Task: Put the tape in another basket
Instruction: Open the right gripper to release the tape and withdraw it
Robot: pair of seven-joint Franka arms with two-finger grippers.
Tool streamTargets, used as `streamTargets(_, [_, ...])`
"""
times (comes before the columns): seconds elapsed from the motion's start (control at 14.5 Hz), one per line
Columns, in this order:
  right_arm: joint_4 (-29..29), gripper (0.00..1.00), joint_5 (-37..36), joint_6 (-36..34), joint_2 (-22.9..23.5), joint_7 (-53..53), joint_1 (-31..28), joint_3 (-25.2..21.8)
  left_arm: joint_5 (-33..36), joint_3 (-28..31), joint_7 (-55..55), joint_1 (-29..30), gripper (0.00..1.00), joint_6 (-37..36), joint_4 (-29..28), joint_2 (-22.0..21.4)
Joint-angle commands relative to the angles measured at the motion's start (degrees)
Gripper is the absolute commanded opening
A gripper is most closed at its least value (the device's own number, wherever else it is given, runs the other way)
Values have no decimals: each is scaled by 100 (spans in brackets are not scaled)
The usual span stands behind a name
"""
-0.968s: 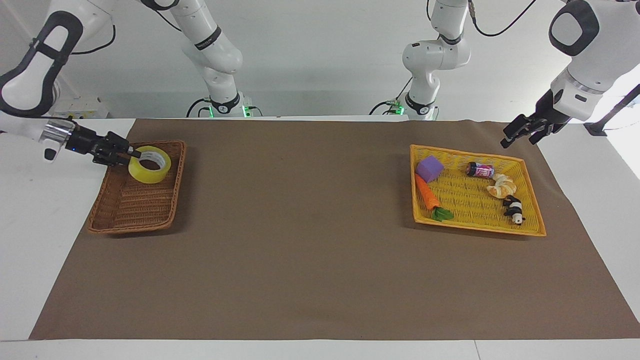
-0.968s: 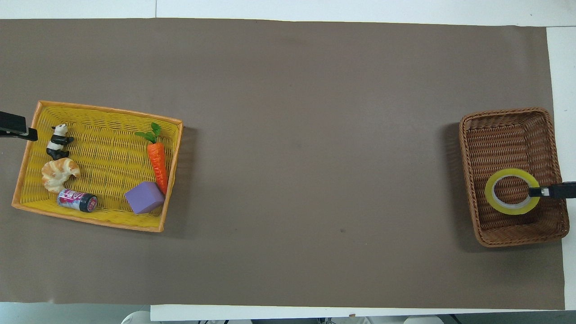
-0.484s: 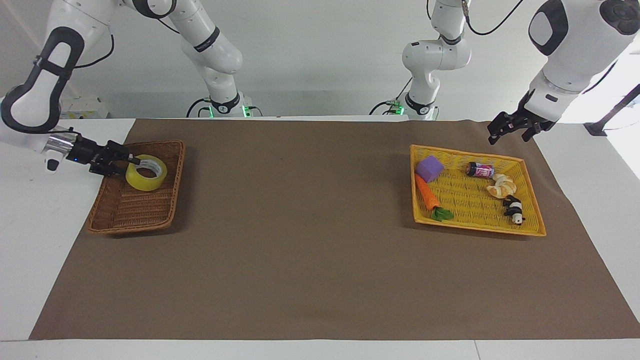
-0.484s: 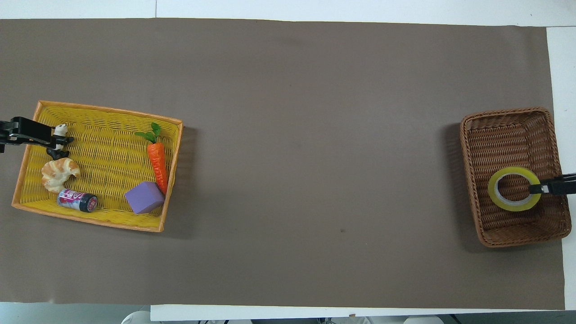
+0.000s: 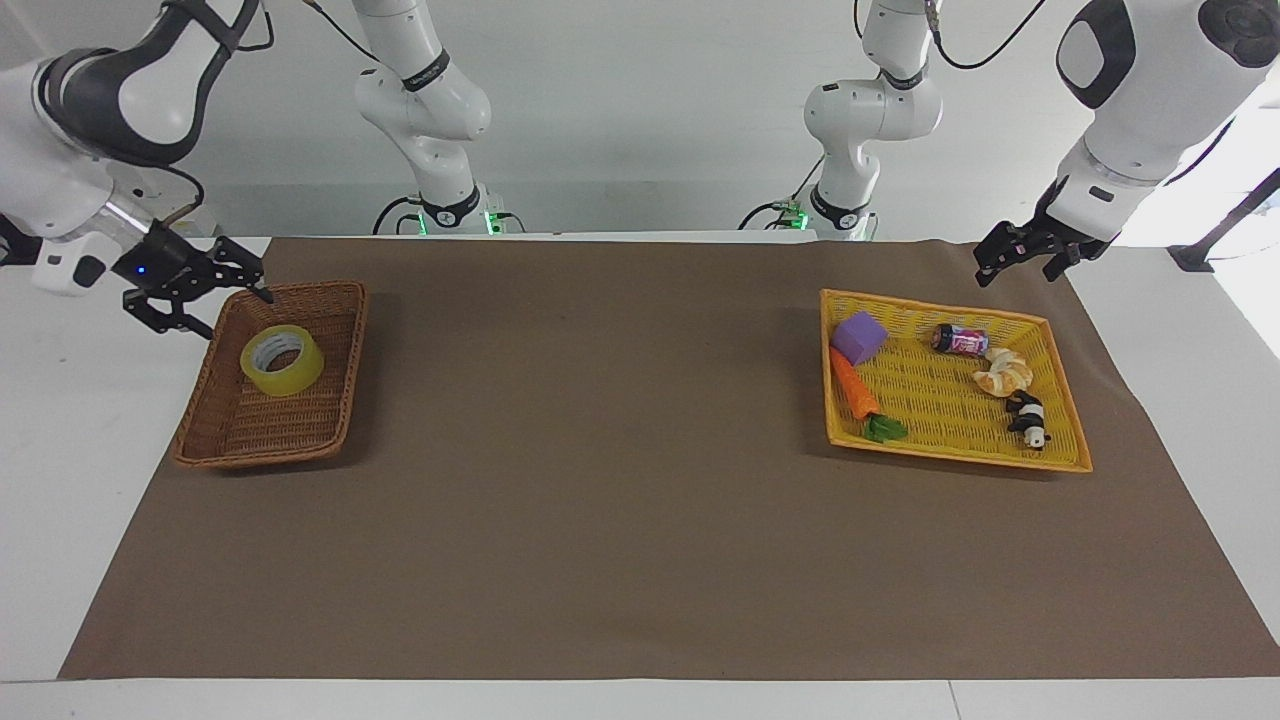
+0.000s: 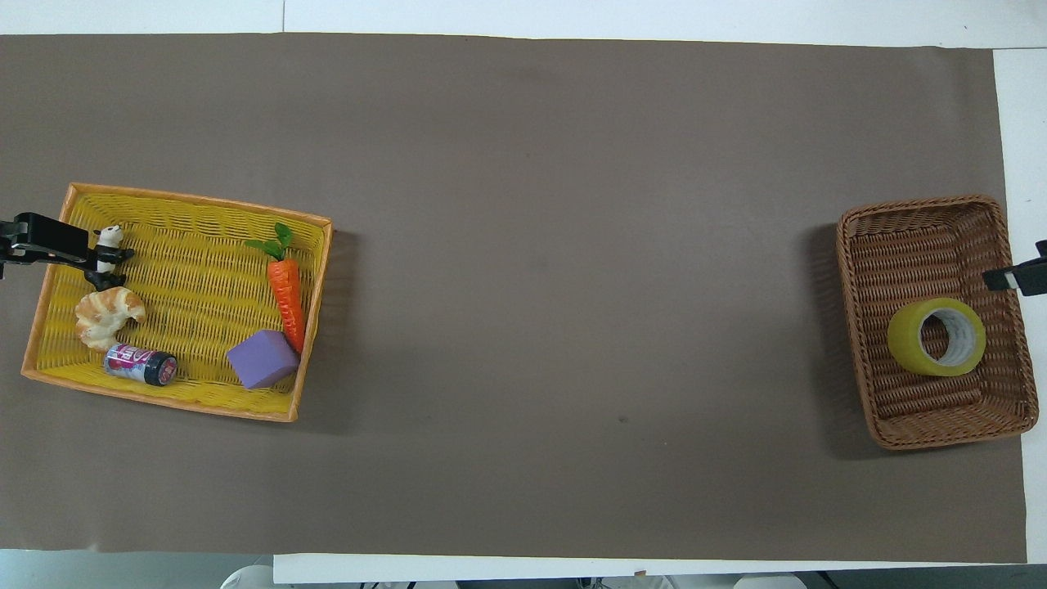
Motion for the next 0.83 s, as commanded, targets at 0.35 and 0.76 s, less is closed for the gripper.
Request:
streamTargets(0.35, [1096,99,-1183,-1400,49,3639,965,10,127,17,-28,-11,100,79,44,4])
streamTargets(0.76, [1651,99,-1406,-1409,129,4216,1571,45,92,-175,51,384,100,-306,1288,573])
